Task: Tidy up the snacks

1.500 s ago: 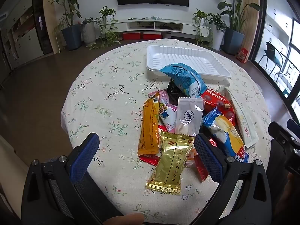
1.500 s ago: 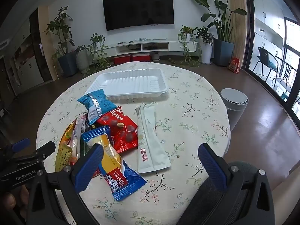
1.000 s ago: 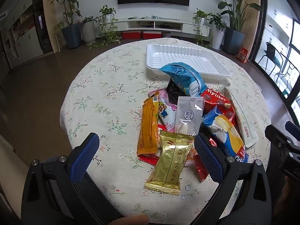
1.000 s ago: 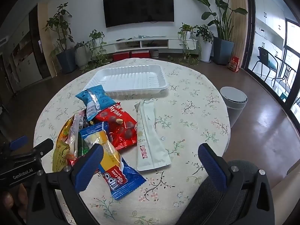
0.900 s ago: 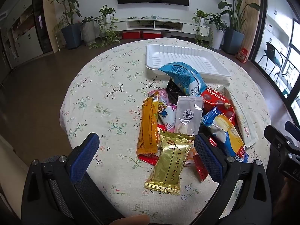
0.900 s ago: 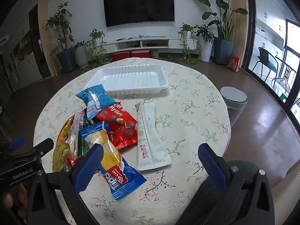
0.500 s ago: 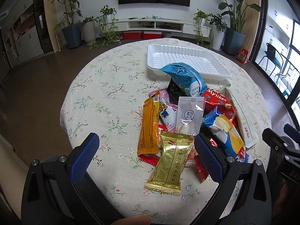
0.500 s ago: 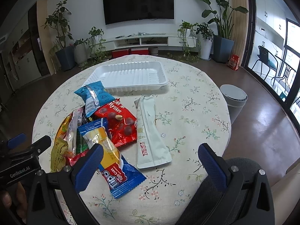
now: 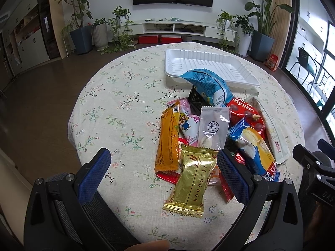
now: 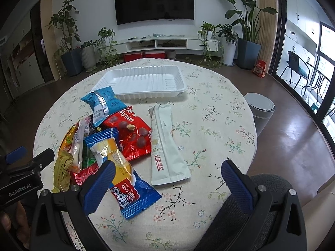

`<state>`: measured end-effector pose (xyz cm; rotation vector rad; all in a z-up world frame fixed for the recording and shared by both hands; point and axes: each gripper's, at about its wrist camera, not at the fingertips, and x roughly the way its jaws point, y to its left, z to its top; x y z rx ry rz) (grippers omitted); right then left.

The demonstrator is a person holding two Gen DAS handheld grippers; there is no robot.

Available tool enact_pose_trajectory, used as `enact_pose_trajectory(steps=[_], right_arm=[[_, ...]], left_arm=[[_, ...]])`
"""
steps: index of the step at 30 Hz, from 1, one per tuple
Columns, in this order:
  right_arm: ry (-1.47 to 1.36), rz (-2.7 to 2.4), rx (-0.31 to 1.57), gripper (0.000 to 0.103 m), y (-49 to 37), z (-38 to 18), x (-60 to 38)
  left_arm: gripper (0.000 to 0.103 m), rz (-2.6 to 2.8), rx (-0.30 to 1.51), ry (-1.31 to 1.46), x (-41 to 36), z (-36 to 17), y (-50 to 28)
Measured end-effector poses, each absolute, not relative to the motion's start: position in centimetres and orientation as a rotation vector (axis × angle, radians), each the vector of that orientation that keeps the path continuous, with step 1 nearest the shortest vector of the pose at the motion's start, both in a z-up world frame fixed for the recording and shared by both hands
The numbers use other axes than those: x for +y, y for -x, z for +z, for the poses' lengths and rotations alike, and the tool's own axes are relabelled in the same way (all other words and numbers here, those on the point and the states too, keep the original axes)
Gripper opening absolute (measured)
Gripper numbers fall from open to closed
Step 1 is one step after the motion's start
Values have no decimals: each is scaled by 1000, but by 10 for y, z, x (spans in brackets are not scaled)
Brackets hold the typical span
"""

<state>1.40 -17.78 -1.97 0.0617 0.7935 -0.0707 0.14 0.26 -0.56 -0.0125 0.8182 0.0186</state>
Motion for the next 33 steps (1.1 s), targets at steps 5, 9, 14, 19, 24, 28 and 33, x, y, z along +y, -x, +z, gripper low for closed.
enact_pose_trajectory(steps=[5, 9, 14, 19, 24, 28, 33], right_arm=[[-59, -73, 800, 103, -13, -21, -177], [-58, -73, 800, 103, -13, -22, -176], [-57, -72, 802, 103, -13, -22, -176], [-57, -73, 803, 103, -13, -22, -176], [-56, -73, 804, 103, -13, -22, -175], [-56, -73, 804, 103, -13, -22, -175], [-55, -72, 805, 103, -13, -23, -175]], left_arm=[[103, 18, 818, 13, 2, -5, -1], [103, 17, 819, 13, 2, -5, -1], [103, 18, 818, 11, 2, -5, -1], [103, 18, 819, 11, 2, -5, -1], [103, 18, 818, 12, 2, -6, -1], [103, 19, 819, 11, 1, -5, -1], [103, 18, 821, 11, 3, -7, 0]])
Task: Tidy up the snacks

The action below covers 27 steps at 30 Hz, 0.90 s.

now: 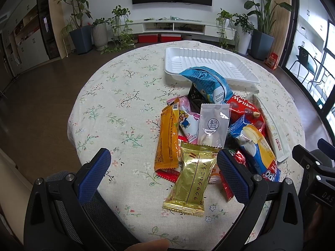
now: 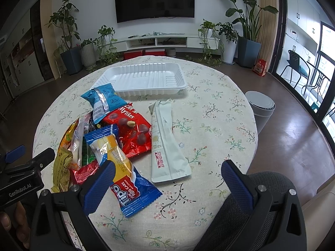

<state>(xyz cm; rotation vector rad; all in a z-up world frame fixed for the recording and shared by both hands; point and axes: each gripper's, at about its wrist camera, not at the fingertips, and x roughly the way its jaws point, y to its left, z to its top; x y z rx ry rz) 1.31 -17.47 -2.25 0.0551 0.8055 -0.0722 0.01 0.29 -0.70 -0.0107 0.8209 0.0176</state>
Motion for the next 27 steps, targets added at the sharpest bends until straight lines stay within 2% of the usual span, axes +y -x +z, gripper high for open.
enact_pose_trajectory(steps=[27], right_arm=[[-55, -72, 806, 103, -13, -22, -175]], left_arm=[[103, 14, 818, -6, 4, -12, 2]])
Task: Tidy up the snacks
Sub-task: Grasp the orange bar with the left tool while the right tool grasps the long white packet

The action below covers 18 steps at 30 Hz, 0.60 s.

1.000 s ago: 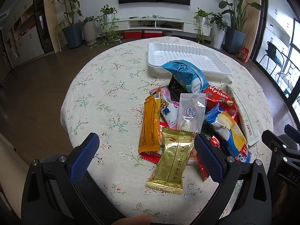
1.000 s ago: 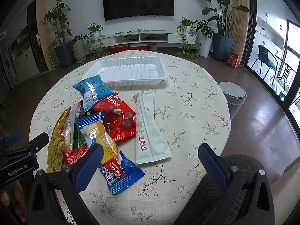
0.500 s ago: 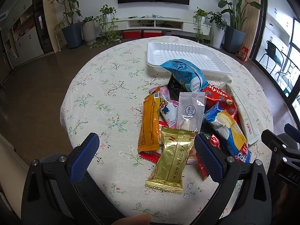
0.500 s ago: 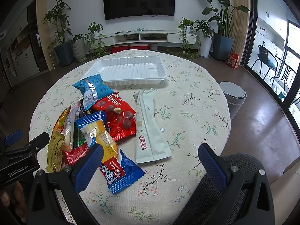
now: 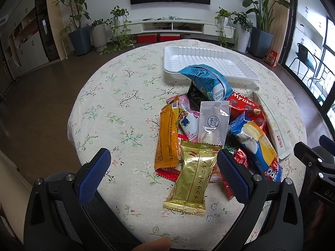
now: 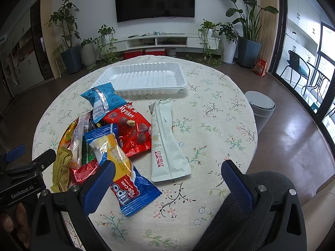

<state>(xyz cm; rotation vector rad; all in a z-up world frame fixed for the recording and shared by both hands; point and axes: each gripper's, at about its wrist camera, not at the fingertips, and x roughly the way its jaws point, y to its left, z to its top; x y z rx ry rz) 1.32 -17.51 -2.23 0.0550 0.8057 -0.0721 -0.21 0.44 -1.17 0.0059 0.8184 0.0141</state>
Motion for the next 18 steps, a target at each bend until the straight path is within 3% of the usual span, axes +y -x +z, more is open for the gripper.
enact_pose_trajectory(steps=[9, 18], right_arm=[[-78, -84, 783, 103, -13, -21, -185], [-105, -50, 793, 103, -23, -22, -203]], left_arm=[[103, -106, 775, -5, 31, -20, 7], [102, -33, 898, -77, 43, -29, -3]])
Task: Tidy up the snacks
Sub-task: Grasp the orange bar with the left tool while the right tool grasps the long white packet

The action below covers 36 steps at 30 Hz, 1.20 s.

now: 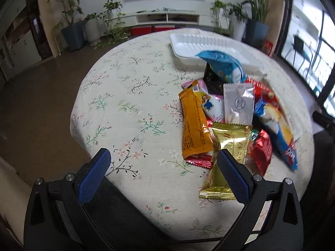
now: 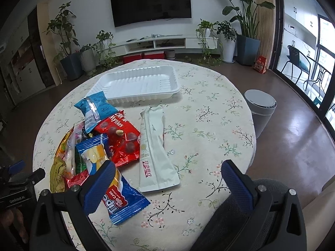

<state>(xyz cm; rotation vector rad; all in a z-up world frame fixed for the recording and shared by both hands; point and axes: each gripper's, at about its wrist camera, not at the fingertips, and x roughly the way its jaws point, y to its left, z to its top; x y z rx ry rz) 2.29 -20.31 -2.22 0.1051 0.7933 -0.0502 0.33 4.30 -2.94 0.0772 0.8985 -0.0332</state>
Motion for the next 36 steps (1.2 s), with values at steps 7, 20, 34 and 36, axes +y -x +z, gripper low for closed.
enact_pose_trajectory(steps=[7, 20, 34, 36], right_arm=[[-107, 88, 778, 96, -25, -19, -205], [-124, 105, 850, 90, -48, -33, -212], [-91, 86, 878, 72, -61, -37, -215], [-80, 91, 881, 72, -64, -36, -214]], left_arm=[[101, -165, 937, -20, 46, -17, -42], [64, -237, 1089, -51, 34, -47, -96], [31, -185, 1114, -48, 48, -61, -117], [29, -193, 1111, -47, 50, -60, -117]])
